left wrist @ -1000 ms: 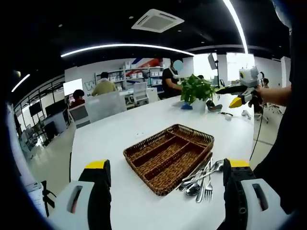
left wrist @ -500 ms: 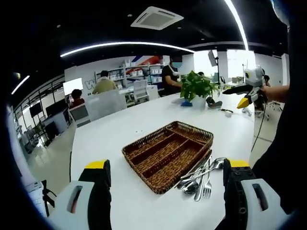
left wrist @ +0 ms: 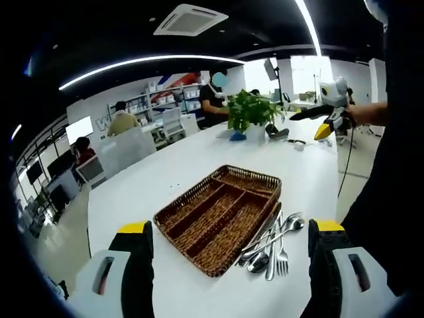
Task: Arrange the knives, forks, and spoons in their matching storage slots by inserting each utensil handle-first until every utensil is classified and aligned in the correct compartment
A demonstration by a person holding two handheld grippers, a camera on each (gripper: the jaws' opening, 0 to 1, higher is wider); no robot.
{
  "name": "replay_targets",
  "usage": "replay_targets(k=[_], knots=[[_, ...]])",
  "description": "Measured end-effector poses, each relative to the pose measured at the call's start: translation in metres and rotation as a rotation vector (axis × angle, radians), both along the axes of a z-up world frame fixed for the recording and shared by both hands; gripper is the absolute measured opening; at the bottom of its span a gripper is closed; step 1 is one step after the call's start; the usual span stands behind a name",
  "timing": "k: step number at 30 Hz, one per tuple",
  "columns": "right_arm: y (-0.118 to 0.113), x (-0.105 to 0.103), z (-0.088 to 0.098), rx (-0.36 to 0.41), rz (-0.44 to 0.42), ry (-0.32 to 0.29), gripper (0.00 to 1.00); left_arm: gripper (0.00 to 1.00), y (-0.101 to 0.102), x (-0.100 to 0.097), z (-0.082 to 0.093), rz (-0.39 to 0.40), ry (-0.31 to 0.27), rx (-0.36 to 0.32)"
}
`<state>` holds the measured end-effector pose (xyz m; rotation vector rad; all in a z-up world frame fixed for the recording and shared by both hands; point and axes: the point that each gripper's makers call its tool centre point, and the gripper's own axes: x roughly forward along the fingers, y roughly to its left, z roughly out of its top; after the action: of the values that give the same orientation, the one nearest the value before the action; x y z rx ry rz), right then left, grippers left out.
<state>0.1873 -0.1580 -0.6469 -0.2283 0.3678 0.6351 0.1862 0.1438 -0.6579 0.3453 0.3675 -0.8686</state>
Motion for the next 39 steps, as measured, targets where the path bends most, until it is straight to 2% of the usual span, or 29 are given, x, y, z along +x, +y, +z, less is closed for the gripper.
replay_targets(k=[3, 7, 10, 16, 19, 28, 30, 34, 39], knots=[[0.002, 0.001, -0.005, -0.031, 0.013, -0.005, 1.00, 0.99, -0.008, 0.001, -0.005, -0.045, -0.006, 0.030], [-0.002, 0.003, -0.006, -0.013, -0.011, 0.013, 1.00, 0.98, -0.029, -0.002, -0.003, -0.121, -0.022, 0.039], [-0.006, 0.004, -0.001, -0.019, -0.017, -0.013, 1.00, 0.98, -0.037, 0.001, -0.012, -0.170, -0.008, 0.065], [-0.016, 0.004, -0.002, 0.002, -0.062, -0.002, 1.00, 0.94, -0.054, 0.002, -0.023, -0.249, 0.006, 0.093], [-0.016, 0.002, -0.002, 0.003, -0.069, 0.000, 1.00, 0.93, -0.059, 0.001, -0.034, -0.286, 0.010, 0.128], [-0.015, -0.003, -0.003, 0.004, -0.086, 0.002, 1.00, 0.85, -0.078, -0.008, -0.064, -0.384, 0.047, 0.171], [-0.014, -0.005, -0.003, 0.010, -0.088, 0.003, 1.00, 0.85, -0.080, -0.005, -0.072, -0.390, 0.051, 0.177], [-0.014, -0.006, -0.002, 0.014, -0.092, 0.002, 1.00, 0.76, -0.087, -0.008, -0.088, -0.433, 0.093, 0.190], [-0.017, -0.005, 0.001, 0.022, -0.105, -0.007, 1.00, 0.69, -0.095, -0.010, -0.105, -0.461, 0.111, 0.215]])
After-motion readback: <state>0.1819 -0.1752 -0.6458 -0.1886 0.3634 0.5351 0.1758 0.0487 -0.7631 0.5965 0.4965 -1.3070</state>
